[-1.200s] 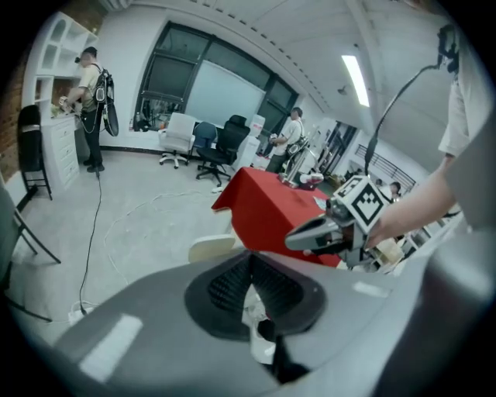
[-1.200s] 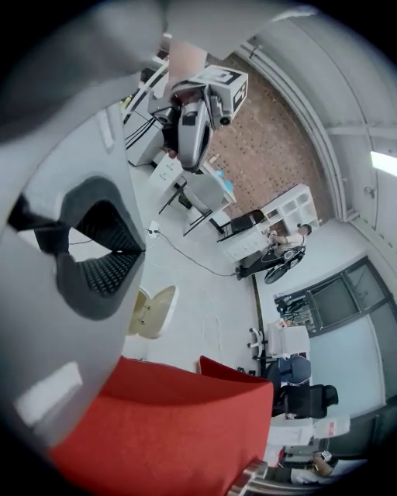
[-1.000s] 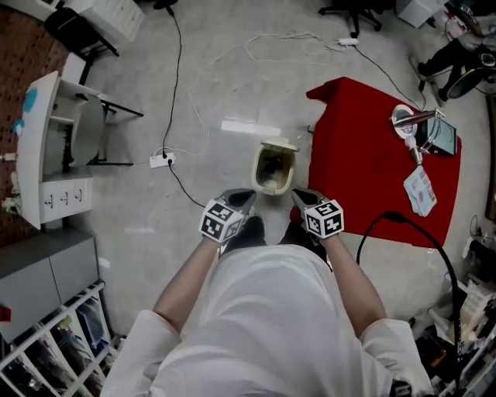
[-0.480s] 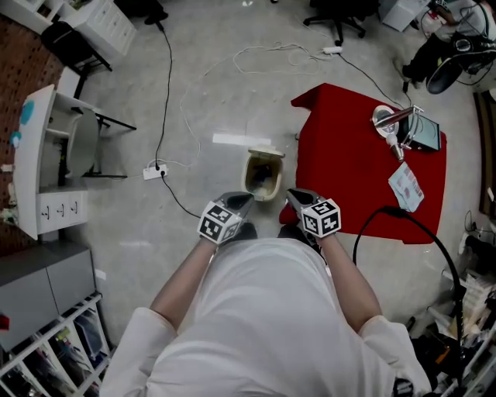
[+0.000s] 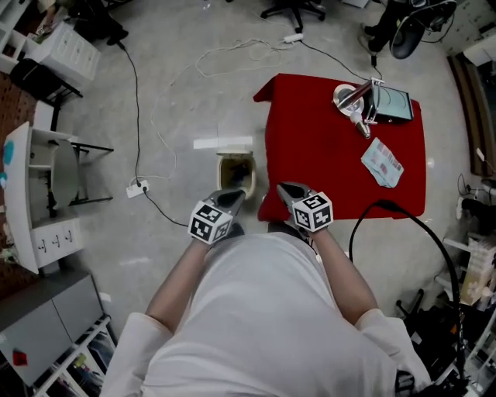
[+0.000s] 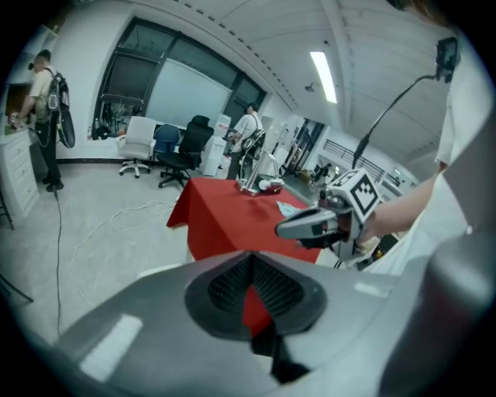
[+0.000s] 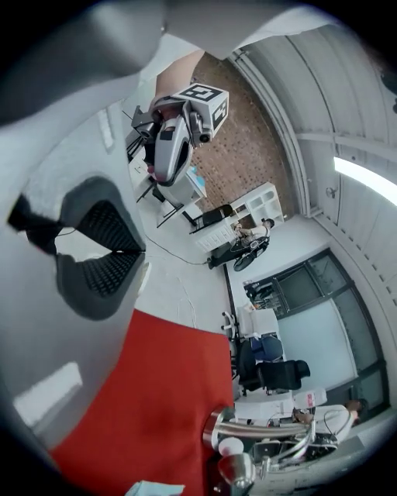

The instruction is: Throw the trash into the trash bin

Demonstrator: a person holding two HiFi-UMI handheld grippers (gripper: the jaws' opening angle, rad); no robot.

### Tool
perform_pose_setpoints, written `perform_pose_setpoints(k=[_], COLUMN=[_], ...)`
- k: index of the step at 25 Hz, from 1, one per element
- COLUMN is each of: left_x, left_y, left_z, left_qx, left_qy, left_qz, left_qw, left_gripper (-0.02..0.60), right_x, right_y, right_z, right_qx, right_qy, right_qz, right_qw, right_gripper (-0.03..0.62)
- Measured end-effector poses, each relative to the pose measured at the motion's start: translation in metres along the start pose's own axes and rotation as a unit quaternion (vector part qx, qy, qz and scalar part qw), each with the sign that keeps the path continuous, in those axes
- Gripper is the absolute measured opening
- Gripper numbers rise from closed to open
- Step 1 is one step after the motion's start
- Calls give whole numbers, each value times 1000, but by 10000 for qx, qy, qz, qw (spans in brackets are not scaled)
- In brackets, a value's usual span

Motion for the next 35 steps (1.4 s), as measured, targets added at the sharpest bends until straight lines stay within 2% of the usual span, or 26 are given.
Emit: perform_pose_setpoints(k=[8, 20, 30, 35], left_x=[24, 52, 72, 73], left_y=[68, 148, 213, 227], left_z=[28, 58, 73, 76], left_qx=[-149, -355, -441, -605], left_qy=[199, 400, 504, 558], left_qz=[-328, -492, -633, -617], left_qw=[9992, 9974, 9957, 9947], left_gripper=[5, 5, 5, 5], right_x=[80, 205, 304, 359], right_y=[-41, -94, -127, -138], right_z=[-19, -31, -58, -74], right_qx=[138, 442, 155, -41], right_qy=[332, 770, 683, 852], right_qz=[-501, -1255, -1971, -2550], right_qw=[9981, 9881, 9779, 9632], right_gripper=[35, 83, 95, 123])
Point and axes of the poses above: the fingertips, and each gripper's own axes: y forward along the fingers, x to its right, z out of its top, the point moved 3 cm from there along -y, backward along the fingers, and after that the axes turned 13 degrees about -z, right-handed, at the moved point
